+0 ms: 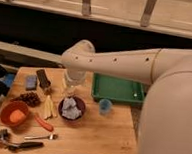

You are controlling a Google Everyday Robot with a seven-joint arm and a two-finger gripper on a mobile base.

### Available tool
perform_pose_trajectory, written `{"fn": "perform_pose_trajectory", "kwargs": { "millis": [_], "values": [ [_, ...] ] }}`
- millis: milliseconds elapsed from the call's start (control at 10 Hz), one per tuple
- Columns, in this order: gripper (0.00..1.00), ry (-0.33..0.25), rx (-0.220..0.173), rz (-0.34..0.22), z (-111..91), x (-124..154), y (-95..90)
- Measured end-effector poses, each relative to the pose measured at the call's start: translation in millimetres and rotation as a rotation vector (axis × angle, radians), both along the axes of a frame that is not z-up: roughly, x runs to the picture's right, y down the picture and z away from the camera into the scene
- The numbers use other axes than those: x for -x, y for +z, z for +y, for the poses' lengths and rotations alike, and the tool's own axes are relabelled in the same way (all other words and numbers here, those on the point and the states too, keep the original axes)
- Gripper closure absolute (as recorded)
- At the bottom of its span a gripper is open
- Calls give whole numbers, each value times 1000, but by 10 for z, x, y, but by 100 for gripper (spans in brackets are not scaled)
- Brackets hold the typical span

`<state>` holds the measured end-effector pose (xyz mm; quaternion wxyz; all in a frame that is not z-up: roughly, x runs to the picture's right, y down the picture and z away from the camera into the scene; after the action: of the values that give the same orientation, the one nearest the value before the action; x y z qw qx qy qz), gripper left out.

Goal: Place grapes in table surface

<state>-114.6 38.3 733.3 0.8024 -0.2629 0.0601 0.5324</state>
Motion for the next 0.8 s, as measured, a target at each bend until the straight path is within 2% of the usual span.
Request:
{"fn": "perform_pose_trajectory", "kwargs": {
  "millis": [200, 300, 800],
  "values": [
    [28, 6, -21, -40, -49, 469, 2],
    [28, 6, -25, -56, -41, 616, -23],
    [28, 1, -24, -63, -37, 613, 19]
  ]
}}
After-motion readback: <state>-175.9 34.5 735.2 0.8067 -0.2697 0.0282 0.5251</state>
